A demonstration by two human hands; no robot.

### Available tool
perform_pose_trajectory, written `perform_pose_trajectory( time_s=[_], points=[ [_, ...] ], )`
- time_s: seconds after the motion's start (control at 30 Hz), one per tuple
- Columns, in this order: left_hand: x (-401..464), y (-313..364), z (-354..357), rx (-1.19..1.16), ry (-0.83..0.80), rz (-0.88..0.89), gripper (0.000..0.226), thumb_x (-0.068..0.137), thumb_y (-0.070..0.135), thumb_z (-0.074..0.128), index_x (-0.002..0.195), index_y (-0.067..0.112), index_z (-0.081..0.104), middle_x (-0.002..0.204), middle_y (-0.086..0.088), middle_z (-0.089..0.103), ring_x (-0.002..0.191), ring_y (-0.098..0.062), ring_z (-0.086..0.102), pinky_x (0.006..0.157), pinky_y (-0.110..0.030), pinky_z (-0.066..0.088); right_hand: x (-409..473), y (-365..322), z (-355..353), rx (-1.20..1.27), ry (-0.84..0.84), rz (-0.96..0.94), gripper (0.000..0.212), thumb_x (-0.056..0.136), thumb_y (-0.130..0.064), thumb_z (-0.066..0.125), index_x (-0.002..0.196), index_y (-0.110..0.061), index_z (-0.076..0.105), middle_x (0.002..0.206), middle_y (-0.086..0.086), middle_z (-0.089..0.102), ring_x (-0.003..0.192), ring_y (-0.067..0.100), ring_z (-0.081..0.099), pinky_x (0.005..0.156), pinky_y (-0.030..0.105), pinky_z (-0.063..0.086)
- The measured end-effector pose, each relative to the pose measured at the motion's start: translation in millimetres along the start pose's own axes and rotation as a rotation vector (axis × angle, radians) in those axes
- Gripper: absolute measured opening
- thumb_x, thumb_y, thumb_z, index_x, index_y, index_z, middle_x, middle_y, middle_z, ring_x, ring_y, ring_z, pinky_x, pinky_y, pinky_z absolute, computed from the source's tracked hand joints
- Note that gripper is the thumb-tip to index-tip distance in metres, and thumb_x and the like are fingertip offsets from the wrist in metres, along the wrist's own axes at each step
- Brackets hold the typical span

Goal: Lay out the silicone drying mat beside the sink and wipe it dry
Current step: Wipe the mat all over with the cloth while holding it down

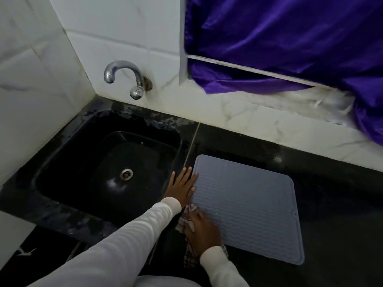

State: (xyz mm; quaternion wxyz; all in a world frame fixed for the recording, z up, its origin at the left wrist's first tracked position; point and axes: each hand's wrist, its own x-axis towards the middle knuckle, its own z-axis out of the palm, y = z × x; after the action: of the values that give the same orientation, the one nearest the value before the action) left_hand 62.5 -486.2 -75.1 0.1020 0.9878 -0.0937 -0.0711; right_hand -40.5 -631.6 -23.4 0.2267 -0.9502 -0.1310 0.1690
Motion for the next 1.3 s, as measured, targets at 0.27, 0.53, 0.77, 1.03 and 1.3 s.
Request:
perform_pose_trajectory(
  time_s=[0.27, 0.53, 0.77, 1.03, 1.3],
  points=[
    [-1.4, -4.4, 11.0, 0.032, 0.070, 0.014, 0.057, 0.098, 0.040, 0.024, 0.152, 0.026, 0.010, 0.159, -0.005, 0.016, 0.145, -0.020, 0.004, 0.113, -0.049, -0.002, -8.9, 17.6, 4.1, 0.021, -0.048, 0.142, 0.060, 0.097, -0.046, 0.039, 0.151, -0.035, 0.017, 0.150, -0.001, 0.036, 0.129, 0.016, 0.046, 0.103, 0.028, 0.040],
    [1.2, -5.7, 14.7, 0.005, 0.035, 0.021, 0.057, 0.097, 0.041, 0.018, 0.152, 0.026, 0.013, 0.159, -0.006, 0.015, 0.146, -0.025, 0.011, 0.113, -0.051, -0.001, -38.2, 65.0, -30.5, -0.001, -0.031, 0.334, 0.053, 0.090, -0.048, 0.053, 0.140, -0.048, 0.035, 0.132, -0.004, 0.051, 0.116, 0.013, 0.054, 0.091, 0.026, 0.045],
    [2.4, -5.7, 9.7, 0.003, 0.019, 0.029, 0.059, 0.095, 0.040, 0.027, 0.151, 0.026, 0.017, 0.157, -0.007, 0.023, 0.144, -0.023, 0.015, 0.113, -0.047, -0.006, -67.3, 117.4, -57.4, 0.066, -0.007, 0.514, 0.043, 0.083, -0.045, 0.064, 0.102, -0.072, 0.036, 0.120, -0.005, 0.058, 0.106, 0.013, 0.057, 0.090, 0.029, 0.047],
    [4.5, -10.2, 19.7, -0.015, 0.000, 0.016, 0.057, 0.096, 0.048, 0.006, 0.152, 0.032, 0.005, 0.159, -0.002, 0.008, 0.144, -0.016, -0.002, 0.113, -0.043, -0.014, -97.8, 173.7, -95.8, 0.148, 0.077, 0.700, 0.057, 0.078, -0.035, 0.072, 0.080, -0.083, 0.040, 0.113, -0.002, 0.063, 0.105, 0.015, 0.061, 0.086, 0.021, 0.044],
    [4.4, -6.1, 8.9, -0.060, -0.017, 0.020, 0.065, 0.087, 0.054, -0.003, 0.149, 0.036, -0.008, 0.156, 0.007, -0.017, 0.144, -0.012, -0.017, 0.114, -0.044, -0.015, -120.7, 201.9, -116.8, 0.208, 0.176, 0.762, 0.032, 0.080, -0.035, 0.072, 0.108, -0.048, 0.063, 0.121, -0.005, 0.065, 0.107, 0.018, 0.062, 0.087, 0.023, 0.045]
  ],
)
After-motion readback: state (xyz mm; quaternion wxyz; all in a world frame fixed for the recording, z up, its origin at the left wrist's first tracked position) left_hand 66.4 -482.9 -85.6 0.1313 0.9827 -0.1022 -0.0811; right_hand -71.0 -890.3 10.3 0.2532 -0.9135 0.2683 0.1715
